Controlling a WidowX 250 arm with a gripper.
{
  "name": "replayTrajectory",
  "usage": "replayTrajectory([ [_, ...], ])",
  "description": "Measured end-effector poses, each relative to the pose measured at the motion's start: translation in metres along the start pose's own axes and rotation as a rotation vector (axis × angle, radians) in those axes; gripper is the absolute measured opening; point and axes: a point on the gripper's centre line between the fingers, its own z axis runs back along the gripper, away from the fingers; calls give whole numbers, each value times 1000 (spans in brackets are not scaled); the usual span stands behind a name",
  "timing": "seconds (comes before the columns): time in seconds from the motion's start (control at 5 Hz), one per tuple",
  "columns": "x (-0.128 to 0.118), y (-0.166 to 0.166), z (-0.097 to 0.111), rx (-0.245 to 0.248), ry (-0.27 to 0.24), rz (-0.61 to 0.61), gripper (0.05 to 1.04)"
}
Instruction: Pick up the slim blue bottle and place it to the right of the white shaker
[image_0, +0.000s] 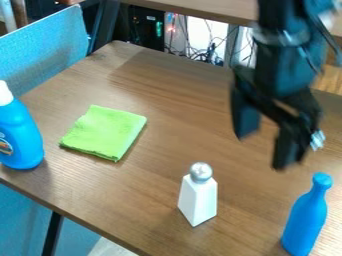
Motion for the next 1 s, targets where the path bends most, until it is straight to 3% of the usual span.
replayTrajectory([
  [0.2, -20, 24, 12, 49, 21, 74, 1001],
  [0.4, -36, 49, 14, 98, 97, 155, 1001],
  [0.6, -52, 75, 24, 99, 119, 239, 1001],
  [0.8, -63, 87, 23, 66, 129, 315, 1001],
  [1.0, -64, 89, 23, 65, 128, 324, 1001],
])
